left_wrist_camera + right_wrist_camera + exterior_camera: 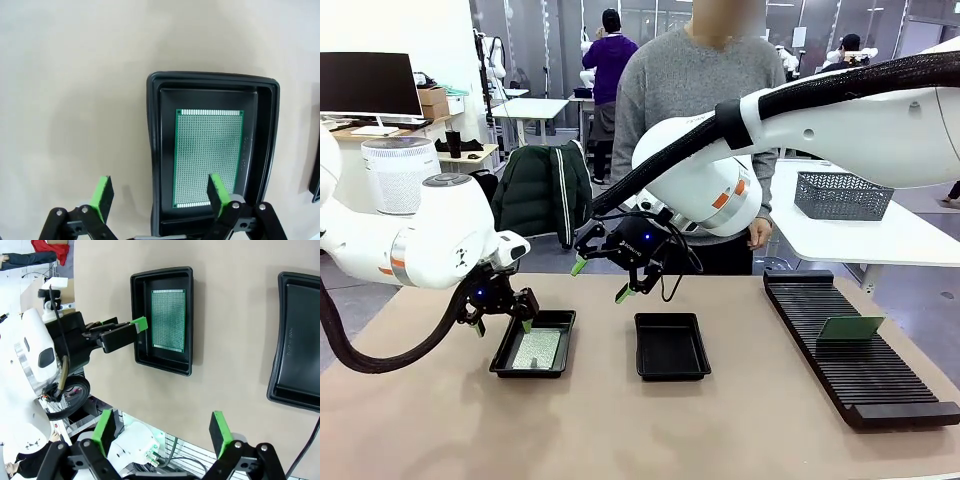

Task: Inspect and transfer BCBs to ESD trays.
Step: Pick up the ESD tray and place it on the left side of the table.

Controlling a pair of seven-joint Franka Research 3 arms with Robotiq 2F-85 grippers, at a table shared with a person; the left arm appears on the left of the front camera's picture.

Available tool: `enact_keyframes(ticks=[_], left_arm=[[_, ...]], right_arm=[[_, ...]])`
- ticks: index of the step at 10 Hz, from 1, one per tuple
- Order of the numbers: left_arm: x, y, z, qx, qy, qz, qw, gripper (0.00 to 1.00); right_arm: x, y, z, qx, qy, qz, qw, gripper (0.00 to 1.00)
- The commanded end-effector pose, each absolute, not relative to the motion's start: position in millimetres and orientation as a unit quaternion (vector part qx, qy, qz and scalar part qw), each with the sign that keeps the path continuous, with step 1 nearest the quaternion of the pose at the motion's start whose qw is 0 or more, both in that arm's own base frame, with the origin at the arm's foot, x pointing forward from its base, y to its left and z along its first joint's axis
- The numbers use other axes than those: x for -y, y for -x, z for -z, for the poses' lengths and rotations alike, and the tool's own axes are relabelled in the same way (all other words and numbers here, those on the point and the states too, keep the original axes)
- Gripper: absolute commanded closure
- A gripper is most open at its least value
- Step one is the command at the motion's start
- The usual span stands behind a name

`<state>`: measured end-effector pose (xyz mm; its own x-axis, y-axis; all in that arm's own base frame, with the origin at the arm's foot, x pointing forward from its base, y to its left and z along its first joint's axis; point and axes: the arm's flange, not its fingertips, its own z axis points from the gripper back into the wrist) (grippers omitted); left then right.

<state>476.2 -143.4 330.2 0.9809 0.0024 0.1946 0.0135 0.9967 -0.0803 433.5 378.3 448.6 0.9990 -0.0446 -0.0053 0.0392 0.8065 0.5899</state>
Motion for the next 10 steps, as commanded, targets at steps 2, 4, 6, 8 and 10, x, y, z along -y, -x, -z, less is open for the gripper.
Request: enact_keyframes(ticks=[2,4,6,8,10], left_arm=[[149.9,-483.9,-324.7,0.107,0.024,-0.004,0.994,0.00],[148.9,-485.9,-323.0,0.101,0.019,-0.004,0.995,0.00],[150.3,-489.5,-321.2,0.106,0.005,-0.002,0.994,0.00],[145.2,-481.5,-324.0,0.097,0.032,0.007,0.995,0.00],[145.2,-481.5,-324.0,0.097,0.032,0.007,0.995,0.00]], right_arm=[[-377.6,-433.2,-448.2,0.004,-0.310,0.023,0.950,0.00],[-377.6,-433.2,-448.2,0.004,-0.310,0.023,0.950,0.00],[-377.6,-433.2,-448.2,0.004,-0.310,0.023,0.950,0.00],[-377.6,-433.2,-448.2,0.004,-0.310,0.023,0.950,0.00],[-377.6,-433.2,-448.2,0.004,-0.310,0.023,0.950,0.00]])
